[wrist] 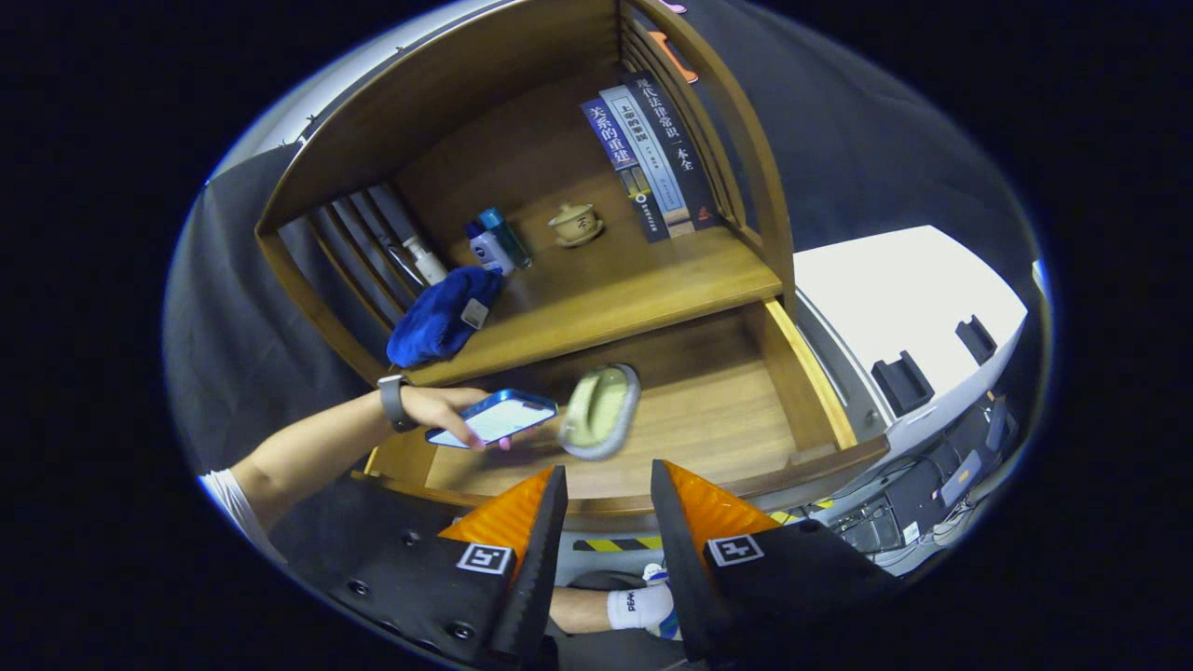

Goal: Pull open the drawer, take out the items inside it, and place them on the countertop above the cabinet.

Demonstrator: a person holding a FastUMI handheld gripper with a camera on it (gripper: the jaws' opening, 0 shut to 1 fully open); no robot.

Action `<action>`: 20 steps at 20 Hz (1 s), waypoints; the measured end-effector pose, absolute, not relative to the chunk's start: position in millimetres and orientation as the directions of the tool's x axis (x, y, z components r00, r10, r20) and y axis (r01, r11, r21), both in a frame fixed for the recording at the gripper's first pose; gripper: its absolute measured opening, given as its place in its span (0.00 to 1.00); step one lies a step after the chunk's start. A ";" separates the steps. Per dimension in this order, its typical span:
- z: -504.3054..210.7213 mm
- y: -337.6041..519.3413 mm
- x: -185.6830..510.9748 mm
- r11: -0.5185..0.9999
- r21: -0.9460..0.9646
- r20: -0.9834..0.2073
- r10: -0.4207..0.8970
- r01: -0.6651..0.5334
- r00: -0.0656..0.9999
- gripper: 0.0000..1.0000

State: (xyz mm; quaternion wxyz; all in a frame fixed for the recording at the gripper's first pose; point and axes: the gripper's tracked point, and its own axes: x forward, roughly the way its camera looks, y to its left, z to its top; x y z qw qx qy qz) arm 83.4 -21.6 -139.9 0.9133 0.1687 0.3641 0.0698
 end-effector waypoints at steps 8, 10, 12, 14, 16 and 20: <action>-198.6 13.5 177.1 0.986 0.148 -0.802 0.168 -0.082 0.574 0.67; -222.6 15.5 191.6 0.989 0.141 -0.848 0.139 -0.035 0.512 0.70; -241.3 11.6 199.6 0.994 0.106 -0.878 0.102 -0.018 0.468 0.67; -252.0 10.6 207.7 0.998 0.061 -0.896 0.055 -0.002 0.440 0.60; -263.4 15.1 205.5 0.998 0.056 -0.910 0.049 0.006 0.412 0.57; -261.4 9.8 206.9 0.998 0.049 -0.904 0.033 0.026 0.427 0.39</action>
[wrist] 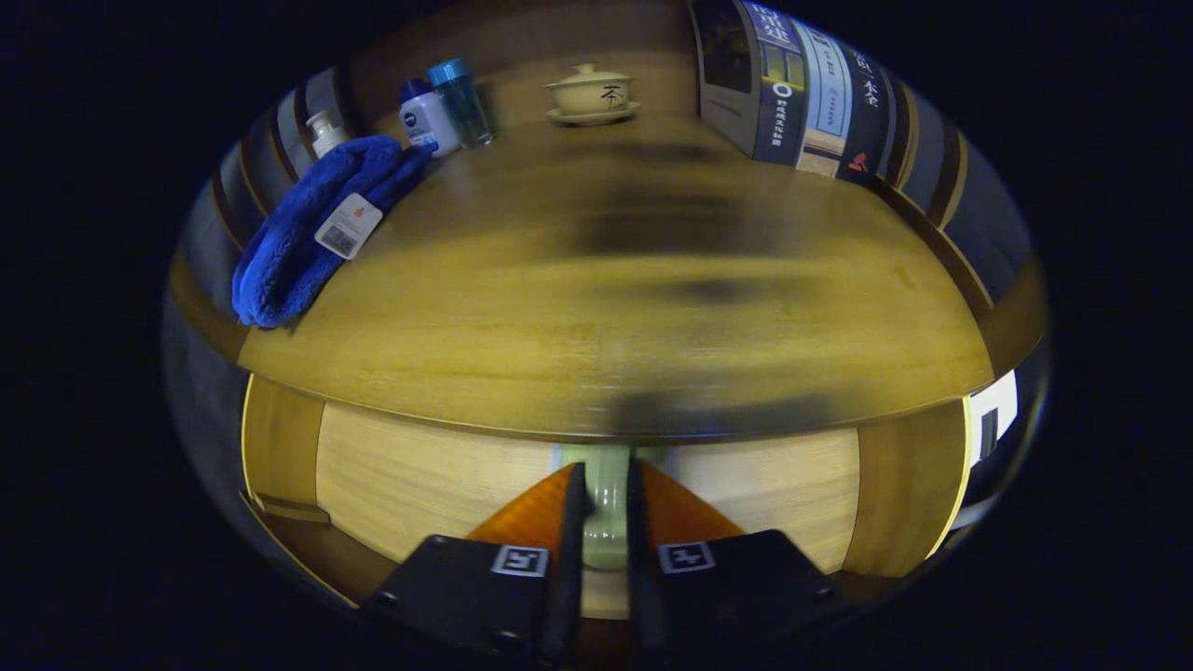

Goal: Pull open the drawer, take out the items inside it, and place them on the countertop above the cabinet.

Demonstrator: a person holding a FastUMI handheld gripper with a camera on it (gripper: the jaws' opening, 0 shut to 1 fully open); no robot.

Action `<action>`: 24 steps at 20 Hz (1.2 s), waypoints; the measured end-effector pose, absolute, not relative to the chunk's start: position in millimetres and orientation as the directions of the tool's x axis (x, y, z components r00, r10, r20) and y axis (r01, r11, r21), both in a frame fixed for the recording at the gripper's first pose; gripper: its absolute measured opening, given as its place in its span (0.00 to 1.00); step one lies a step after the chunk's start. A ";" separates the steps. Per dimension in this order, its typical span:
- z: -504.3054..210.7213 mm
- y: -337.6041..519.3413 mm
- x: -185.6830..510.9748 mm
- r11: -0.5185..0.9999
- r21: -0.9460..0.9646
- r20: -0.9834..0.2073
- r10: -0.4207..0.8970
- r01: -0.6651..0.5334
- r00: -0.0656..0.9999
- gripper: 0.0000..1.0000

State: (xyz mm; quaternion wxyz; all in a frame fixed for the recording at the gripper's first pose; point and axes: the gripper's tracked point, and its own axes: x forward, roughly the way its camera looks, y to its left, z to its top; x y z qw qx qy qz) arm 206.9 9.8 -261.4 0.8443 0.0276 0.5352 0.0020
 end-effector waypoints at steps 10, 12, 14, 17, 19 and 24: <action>-190.5 20.3 162.3 0.997 0.077 -0.845 0.073 -0.016 0.530 0.23; -162.1 23.1 149.8 0.996 0.077 -0.820 0.090 -0.048 0.565 0.23; -127.8 27.6 144.3 0.995 0.072 -0.777 0.102 -0.074 0.622 0.23; -70.6 39.7 160.8 0.992 0.058 -0.691 0.119 -0.110 0.713 0.22; -44.0 43.8 180.3 0.993 0.036 -0.656 0.110 -0.115 0.747 0.22; -25.3 58.0 247.8 0.988 0.152 -0.604 0.114 -0.026 0.789 0.22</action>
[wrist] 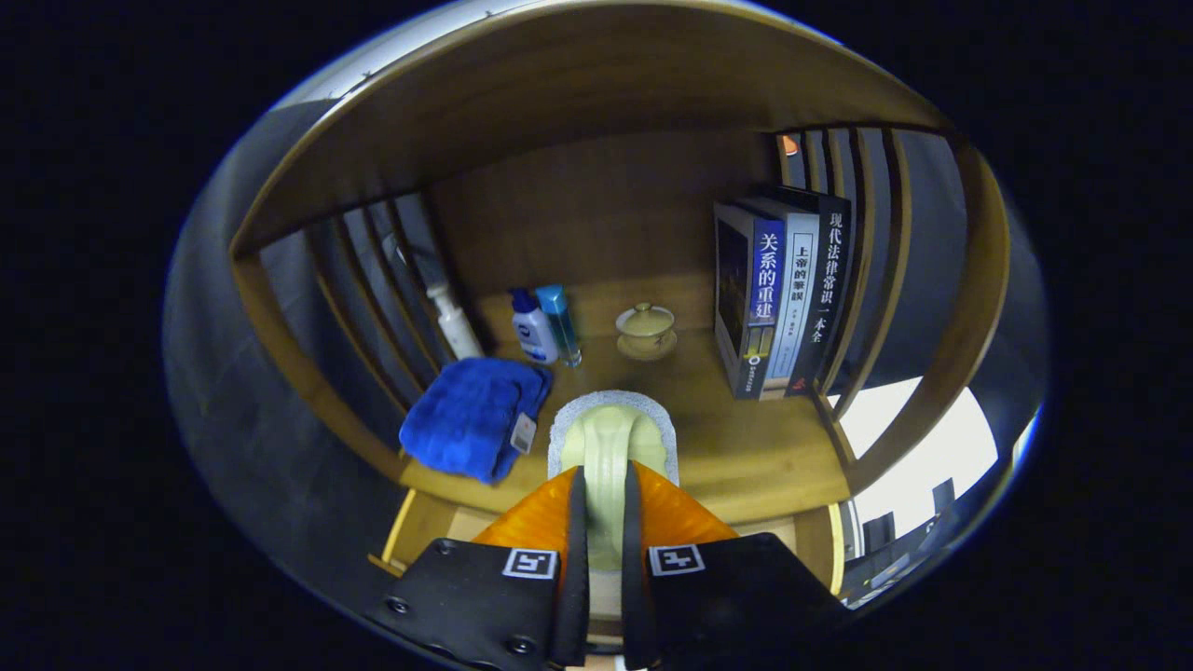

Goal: Pull open the drawer, take out the items inside it, and place them on the countertop above the cabinet.

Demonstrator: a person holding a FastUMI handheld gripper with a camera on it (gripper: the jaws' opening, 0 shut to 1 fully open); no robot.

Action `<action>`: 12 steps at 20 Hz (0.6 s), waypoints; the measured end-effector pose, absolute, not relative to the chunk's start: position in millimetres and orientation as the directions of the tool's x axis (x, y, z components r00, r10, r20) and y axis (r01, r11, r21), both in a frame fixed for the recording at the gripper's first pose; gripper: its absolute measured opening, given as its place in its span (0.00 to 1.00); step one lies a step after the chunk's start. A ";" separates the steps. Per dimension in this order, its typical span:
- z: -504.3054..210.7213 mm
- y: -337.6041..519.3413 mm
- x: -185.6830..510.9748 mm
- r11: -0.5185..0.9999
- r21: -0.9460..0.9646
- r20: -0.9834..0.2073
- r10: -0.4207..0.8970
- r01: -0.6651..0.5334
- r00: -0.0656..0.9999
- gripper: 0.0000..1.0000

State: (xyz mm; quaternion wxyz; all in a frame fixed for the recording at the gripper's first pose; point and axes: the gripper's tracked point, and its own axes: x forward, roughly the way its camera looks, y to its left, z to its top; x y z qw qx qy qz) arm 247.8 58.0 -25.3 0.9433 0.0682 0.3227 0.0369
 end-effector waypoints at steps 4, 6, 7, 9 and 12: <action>-43.2 53.5 293.5 0.994 0.103 -0.555 0.081 -0.028 0.828 0.22; -64.2 57.3 295.8 0.996 0.084 -0.572 0.069 -0.025 0.817 0.22; -66.4 64.3 295.2 0.993 0.117 -0.580 0.091 -0.029 0.809 0.22; -87.1 79.2 302.8 0.985 0.170 -0.595 0.122 -0.024 0.794 0.23; -105.3 70.7 316.7 0.988 0.151 -0.605 0.085 0.009 0.791 0.22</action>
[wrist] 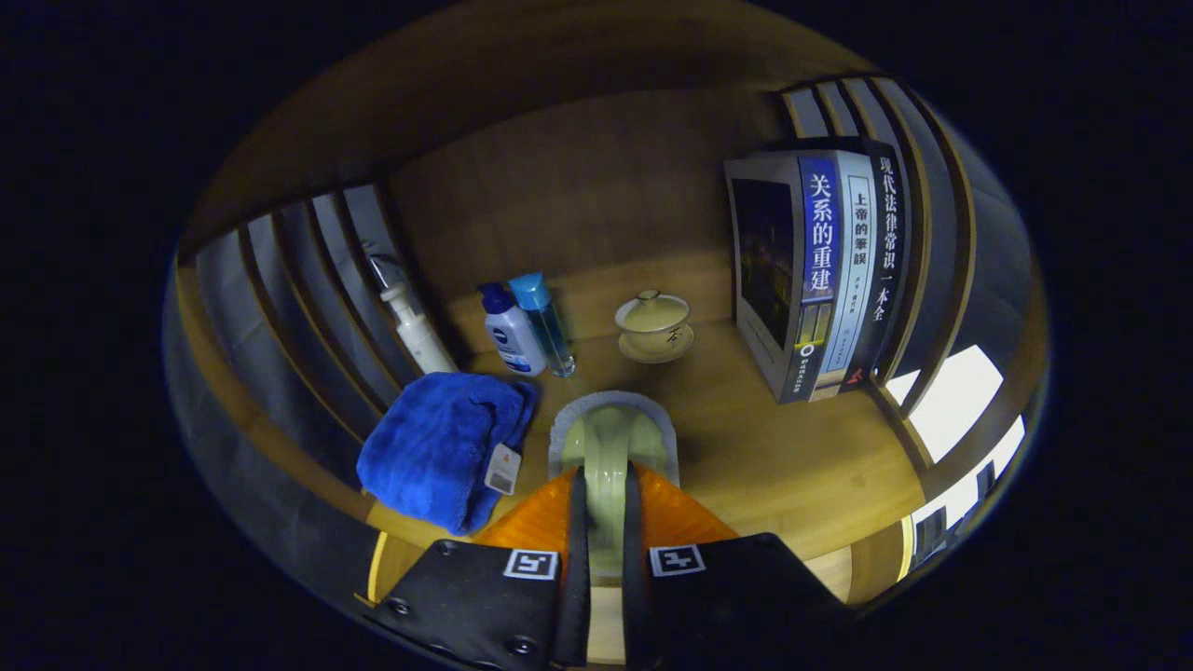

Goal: Pull open the drawer, take out the items inside it, and place them on the countertop above the cabinet.

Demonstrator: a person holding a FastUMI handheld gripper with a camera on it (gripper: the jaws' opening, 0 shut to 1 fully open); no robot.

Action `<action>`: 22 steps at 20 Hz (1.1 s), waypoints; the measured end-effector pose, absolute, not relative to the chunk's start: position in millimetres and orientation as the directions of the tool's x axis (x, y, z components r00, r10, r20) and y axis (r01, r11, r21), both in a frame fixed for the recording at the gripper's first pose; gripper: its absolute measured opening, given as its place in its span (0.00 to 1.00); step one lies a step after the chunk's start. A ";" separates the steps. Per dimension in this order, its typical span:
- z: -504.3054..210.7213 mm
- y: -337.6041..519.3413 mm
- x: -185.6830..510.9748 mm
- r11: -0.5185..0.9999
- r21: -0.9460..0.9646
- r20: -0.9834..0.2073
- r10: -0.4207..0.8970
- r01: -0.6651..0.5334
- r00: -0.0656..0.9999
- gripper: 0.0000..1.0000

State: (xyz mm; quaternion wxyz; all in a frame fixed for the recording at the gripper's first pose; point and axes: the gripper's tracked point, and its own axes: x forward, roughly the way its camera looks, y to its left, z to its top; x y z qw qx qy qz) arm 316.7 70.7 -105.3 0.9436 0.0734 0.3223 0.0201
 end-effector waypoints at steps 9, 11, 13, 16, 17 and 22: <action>-128.6 57.0 341.8 0.987 0.150 -0.648 0.055 0.057 0.759 0.30; -126.5 55.4 341.7 0.986 0.153 -0.646 0.051 0.063 0.762 0.39; -125.1 56.8 341.1 0.987 0.151 -0.642 0.052 0.059 0.765 0.55; -119.7 59.0 334.2 0.986 0.159 -0.642 0.066 0.048 0.764 0.76; -119.0 59.4 332.6 0.986 0.160 -0.641 0.069 0.045 0.764 0.78; -97.9 56.3 302.2 0.980 0.193 -0.590 0.071 0.055 0.804 0.99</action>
